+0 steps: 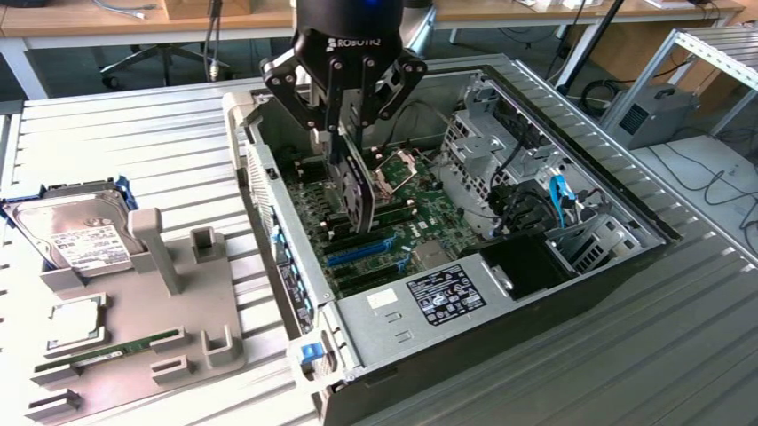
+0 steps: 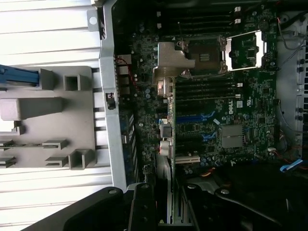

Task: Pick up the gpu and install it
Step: 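Pick up the gpu and move the gpu toward the slot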

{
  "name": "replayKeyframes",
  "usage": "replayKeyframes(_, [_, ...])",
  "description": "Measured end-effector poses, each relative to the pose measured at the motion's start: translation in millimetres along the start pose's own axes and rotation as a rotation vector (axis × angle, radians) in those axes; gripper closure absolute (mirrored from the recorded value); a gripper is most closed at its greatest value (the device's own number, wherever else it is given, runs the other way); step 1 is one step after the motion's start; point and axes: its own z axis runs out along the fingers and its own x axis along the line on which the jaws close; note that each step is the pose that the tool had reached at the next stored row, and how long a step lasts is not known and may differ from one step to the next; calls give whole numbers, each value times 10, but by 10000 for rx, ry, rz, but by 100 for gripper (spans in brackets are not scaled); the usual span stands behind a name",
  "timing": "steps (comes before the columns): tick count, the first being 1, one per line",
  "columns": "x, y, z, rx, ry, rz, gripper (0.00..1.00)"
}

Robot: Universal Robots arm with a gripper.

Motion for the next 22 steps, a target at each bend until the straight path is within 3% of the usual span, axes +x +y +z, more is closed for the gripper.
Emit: replayKeyframes(22, [-199, 28, 6, 55, -4, -2, 74])
